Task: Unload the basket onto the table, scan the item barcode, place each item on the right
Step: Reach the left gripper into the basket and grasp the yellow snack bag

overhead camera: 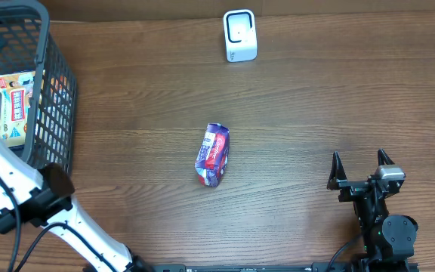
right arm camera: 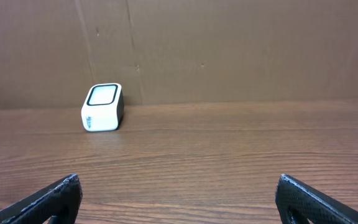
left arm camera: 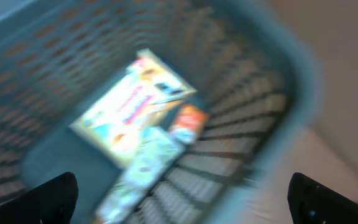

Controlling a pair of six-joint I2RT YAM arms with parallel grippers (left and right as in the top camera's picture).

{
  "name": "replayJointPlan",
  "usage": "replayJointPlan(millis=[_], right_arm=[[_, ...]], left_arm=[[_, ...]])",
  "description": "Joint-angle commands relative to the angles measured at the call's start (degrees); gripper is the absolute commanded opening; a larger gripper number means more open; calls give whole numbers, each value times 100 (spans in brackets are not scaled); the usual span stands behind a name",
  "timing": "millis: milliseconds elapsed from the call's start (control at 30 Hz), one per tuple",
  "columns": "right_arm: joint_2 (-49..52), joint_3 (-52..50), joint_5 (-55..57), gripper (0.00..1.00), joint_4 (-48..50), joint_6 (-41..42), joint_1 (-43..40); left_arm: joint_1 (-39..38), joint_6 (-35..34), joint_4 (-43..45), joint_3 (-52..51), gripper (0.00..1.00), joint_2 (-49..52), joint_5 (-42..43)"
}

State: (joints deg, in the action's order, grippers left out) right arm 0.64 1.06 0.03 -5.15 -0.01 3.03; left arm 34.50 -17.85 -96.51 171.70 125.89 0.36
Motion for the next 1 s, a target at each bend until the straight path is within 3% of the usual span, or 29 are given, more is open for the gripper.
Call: replayJointPlan(millis=[0, 267, 633, 967], right_arm=[[-42, -61, 35, 100, 33, -26, -15], [-42, -61, 35, 100, 33, -26, -15], [-42, -59, 35, 100, 35, -26, -15], [-42, -59, 35, 100, 33, -26, -15]], left_arm=[[22, 111, 17, -570, 100, -37, -1130], [35, 271, 981, -2455, 100, -31, -1167], [31, 2208, 2852, -4288, 100, -31, -1080], [35, 2430, 4144, -5401, 100, -17, -1071]])
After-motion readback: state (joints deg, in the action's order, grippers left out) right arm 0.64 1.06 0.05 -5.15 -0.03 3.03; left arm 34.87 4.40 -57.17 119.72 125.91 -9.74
